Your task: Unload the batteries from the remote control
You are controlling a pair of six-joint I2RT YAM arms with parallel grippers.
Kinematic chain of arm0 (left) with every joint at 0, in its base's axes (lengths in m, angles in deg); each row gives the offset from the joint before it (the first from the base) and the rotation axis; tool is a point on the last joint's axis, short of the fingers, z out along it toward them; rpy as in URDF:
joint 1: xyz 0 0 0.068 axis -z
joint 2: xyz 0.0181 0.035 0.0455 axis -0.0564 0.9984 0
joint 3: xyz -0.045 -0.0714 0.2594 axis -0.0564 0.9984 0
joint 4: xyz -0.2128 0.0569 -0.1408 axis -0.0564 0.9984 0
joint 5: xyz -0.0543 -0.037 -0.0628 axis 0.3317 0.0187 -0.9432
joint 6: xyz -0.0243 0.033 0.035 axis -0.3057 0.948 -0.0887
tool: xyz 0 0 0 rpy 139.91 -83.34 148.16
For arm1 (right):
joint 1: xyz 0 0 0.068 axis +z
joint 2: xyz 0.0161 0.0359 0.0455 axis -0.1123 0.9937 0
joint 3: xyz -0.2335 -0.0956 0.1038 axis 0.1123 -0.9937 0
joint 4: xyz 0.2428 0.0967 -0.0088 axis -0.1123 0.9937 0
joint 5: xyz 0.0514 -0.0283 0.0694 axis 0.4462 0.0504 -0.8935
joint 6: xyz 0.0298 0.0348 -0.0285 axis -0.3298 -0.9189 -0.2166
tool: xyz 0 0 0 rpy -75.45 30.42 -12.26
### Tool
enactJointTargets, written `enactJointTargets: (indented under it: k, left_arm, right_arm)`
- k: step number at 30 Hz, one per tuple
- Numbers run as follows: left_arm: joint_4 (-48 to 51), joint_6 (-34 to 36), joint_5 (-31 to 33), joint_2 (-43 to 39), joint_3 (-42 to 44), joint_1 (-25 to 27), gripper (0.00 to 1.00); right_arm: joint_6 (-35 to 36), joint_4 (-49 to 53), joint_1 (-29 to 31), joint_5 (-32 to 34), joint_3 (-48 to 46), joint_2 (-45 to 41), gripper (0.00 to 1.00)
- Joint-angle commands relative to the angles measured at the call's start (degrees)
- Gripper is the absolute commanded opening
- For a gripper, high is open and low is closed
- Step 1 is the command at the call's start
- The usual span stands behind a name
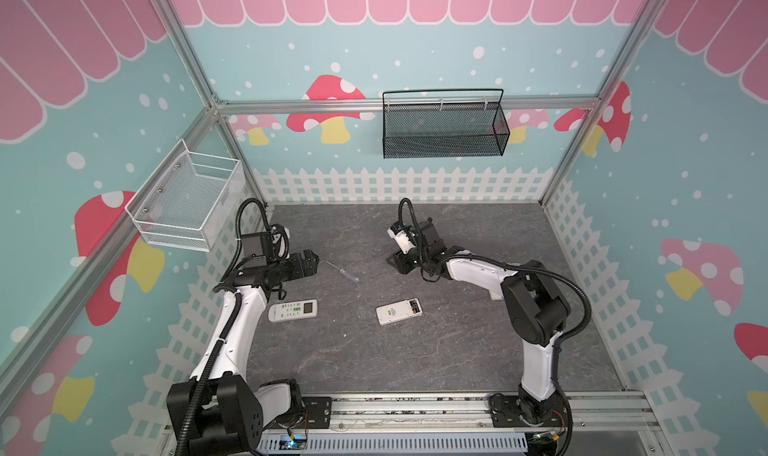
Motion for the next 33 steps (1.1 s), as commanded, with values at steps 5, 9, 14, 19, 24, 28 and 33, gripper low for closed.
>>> enactJointTargets:
  k: [5,9,14,19,24,28,33]
  left_arm:
    - [-2.12,-3.00,-1.90,0.20,0.84,-0.49,1.00]
    - [-2.21,-3.36,-1.89,0.11,0.75,-0.48,1.00]
    - [-2.38,-3.46,-2.07,-0.14,0.88,-0.48,1.00]
    - [-2.35,-3.58,-2.36,-0.33,0.86,-0.55,1.00]
    - [-2.38,-3.36,-2.25,-0.42,0.80,-0.62,1.00]
    - [-2.37,-3.03,-2.32,-0.56,0.75,-0.58,1.00]
    - [-1.72,-1.82,-3.05,-0.59,0.28,-0.69,1.00]
  right_arm:
    - [1.25,1.66,6.02,-3.07,14.46,12.66,0.50]
    - [2.38,4.15,7.40,-2.12,21.61,18.25,0.50]
    - [3.87,6.48,8.46,-1.78,27.94,23.37,0.49]
    - [5.66,8.74,9.55,-1.13,32.46,27.22,0.47]
    - [7.14,9.73,9.96,-0.01,34.40,29.98,0.44]
    - [8.28,10.79,10.33,1.04,33.94,30.85,0.36]
    - [9.35,11.24,10.41,3.13,31.00,28.77,0.17]
